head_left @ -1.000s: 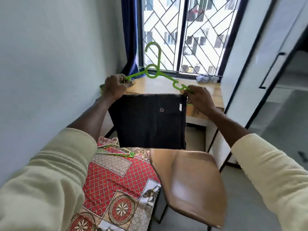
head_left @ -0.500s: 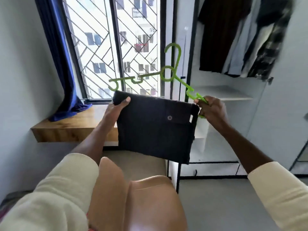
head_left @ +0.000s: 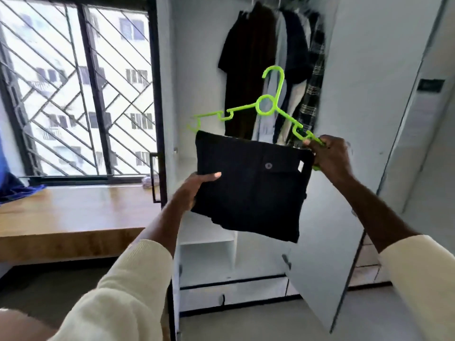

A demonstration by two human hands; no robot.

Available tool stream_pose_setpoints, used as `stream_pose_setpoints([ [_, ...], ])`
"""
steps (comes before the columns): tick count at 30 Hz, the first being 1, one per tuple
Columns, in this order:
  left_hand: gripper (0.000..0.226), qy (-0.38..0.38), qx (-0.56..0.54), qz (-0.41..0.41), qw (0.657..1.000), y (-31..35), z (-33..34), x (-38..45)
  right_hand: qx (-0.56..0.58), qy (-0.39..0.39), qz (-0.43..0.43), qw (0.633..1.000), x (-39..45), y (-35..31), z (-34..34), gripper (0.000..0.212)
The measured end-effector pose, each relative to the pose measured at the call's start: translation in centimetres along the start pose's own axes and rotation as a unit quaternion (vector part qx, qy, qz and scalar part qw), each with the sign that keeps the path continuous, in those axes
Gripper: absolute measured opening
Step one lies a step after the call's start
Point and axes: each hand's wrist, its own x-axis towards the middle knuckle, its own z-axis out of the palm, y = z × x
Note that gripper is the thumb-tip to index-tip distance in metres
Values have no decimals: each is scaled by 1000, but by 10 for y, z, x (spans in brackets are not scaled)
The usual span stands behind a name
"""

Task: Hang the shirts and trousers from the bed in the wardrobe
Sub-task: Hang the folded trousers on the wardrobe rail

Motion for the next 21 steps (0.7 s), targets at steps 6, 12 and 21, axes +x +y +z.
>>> stream_pose_setpoints([
  [6,40,96,-13,72,993,27,41,100,-15,9,5,1000,76,28,-3,43],
  [12,40,168,11,90,982,51,31,201,-105,-79,-82,988,155,23,24,35],
  [21,56,147,20,95,984,109,-8,369,-153,21,-202,967,317,12,112,39],
])
